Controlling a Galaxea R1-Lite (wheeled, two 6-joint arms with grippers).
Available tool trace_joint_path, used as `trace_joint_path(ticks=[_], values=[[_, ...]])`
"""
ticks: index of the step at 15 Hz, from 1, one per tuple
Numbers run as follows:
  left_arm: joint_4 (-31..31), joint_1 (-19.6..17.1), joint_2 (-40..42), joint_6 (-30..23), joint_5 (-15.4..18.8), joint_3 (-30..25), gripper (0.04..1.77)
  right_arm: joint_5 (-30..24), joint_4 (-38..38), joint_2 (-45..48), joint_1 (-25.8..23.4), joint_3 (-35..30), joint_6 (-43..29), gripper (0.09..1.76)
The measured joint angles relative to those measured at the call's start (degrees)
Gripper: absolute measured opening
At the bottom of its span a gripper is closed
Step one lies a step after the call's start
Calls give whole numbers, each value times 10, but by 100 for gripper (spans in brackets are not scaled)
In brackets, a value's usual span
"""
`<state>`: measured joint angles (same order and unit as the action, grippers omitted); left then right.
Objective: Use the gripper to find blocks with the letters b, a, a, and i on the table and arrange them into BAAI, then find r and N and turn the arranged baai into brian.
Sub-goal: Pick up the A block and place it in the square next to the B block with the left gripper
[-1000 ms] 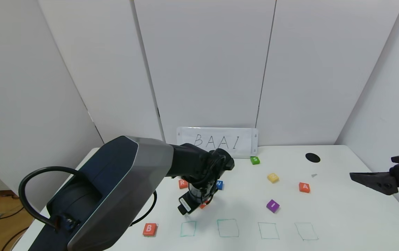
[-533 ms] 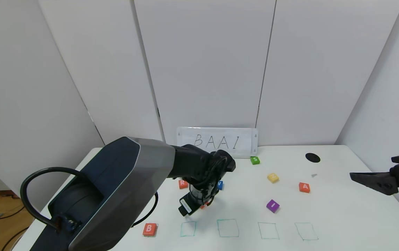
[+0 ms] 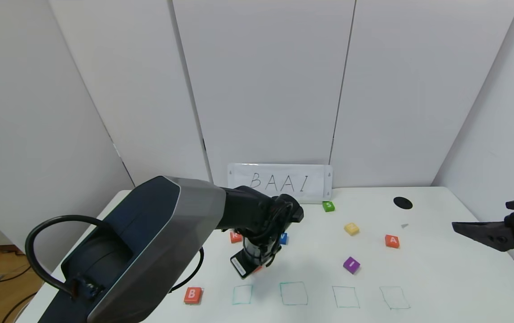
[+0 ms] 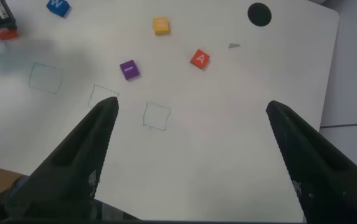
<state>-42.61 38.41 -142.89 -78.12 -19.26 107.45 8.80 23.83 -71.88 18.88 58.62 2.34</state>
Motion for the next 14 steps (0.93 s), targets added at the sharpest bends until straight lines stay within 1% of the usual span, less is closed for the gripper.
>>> trace_joint_path(ticks=[4,8,11,14], values=[[-2,3,1,2,2,2,48,0,0,0,0,0,0,171],[-7,0,12,15,0,2,49,0,0,2,0,0,0,171],[-23,-9,37,62,10,-5,49,0,0,5,3,-1,0,171],[-18,-18,69,151,32,-45,49,-1,0,9,5,-2,0,171]])
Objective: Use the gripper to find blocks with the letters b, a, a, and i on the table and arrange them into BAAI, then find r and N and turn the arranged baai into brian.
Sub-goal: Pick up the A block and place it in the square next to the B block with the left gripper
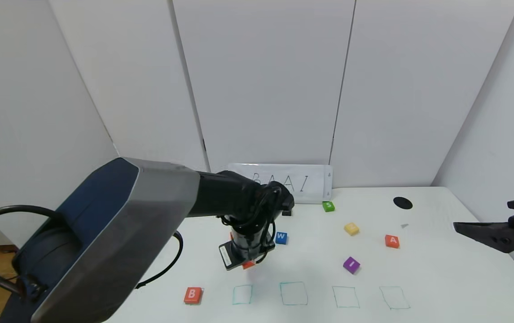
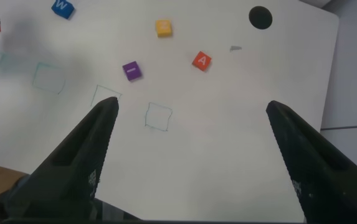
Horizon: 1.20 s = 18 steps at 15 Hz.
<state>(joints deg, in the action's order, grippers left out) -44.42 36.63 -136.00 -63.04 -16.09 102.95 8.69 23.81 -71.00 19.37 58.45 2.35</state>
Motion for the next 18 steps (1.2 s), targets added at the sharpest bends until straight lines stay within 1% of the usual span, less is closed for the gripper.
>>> trace_joint_path(ticks=[2,3,6,9,11,14,16,18], values=[[31,-6,27,70,23,-51,49,0,0,1,0,0,0,171],[58,-8,43,107,33,-85,49,0,0,1,0,0,0,171],[149,-14,90,207,43,-189,49,0,0,2,0,-1,0,171],[225,-14,132,278,44,-279,49,0,1,2,2,-1,0,171],[260,-11,146,294,44,-319,49,1,1,2,5,-2,0,171],[301,6,157,295,45,-366,49,1,0,2,5,-4,0,171],[322,18,158,293,47,-384,49,1,0,2,8,-4,0,171],[327,28,157,289,48,-393,49,1,0,2,9,-5,0,171]])
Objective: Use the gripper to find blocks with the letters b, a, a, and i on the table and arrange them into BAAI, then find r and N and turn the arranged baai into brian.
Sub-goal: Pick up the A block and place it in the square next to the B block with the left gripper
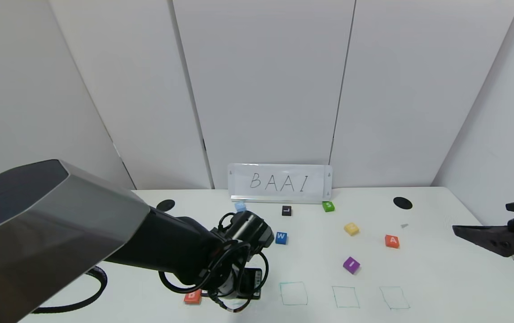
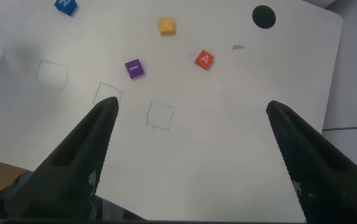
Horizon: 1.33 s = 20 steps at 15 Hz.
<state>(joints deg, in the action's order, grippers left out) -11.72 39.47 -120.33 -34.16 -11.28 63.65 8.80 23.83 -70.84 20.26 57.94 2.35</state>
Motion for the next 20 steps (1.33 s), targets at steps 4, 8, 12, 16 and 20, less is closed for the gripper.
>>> trace_joint_path(ticks=[4,8,12,16,20], values=[[2,4,-9,-4,-3,-5,49,0,0,0,3,-1,0,171],[21,2,-18,-7,-3,-6,49,0,1,0,4,-1,0,171],[32,-2,-27,-15,-4,-3,49,0,0,-2,4,-3,0,171],[32,-3,-38,-16,-4,-1,49,0,0,-2,5,-4,0,171],[32,-4,-43,-16,-4,-1,49,0,0,-2,6,-4,0,171]])
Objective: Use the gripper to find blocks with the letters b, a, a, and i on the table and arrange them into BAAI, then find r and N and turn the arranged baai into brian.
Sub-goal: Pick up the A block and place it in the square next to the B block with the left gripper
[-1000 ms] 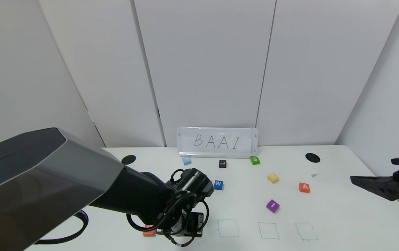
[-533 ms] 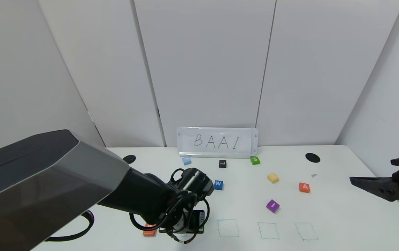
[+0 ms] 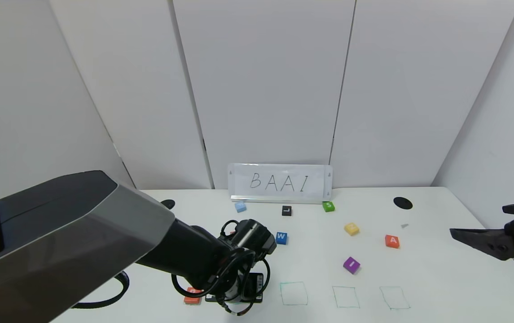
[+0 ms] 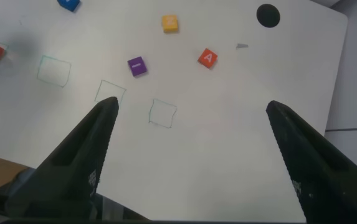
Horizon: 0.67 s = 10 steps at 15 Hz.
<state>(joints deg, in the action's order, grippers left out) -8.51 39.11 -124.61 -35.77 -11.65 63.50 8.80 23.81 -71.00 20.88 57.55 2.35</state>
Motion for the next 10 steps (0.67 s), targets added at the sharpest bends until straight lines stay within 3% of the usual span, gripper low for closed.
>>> trace_joint_path(ticks=[10], values=[[0,0,-2,-1,-5,3,49,0,0,-1,1,-2,0,171]])
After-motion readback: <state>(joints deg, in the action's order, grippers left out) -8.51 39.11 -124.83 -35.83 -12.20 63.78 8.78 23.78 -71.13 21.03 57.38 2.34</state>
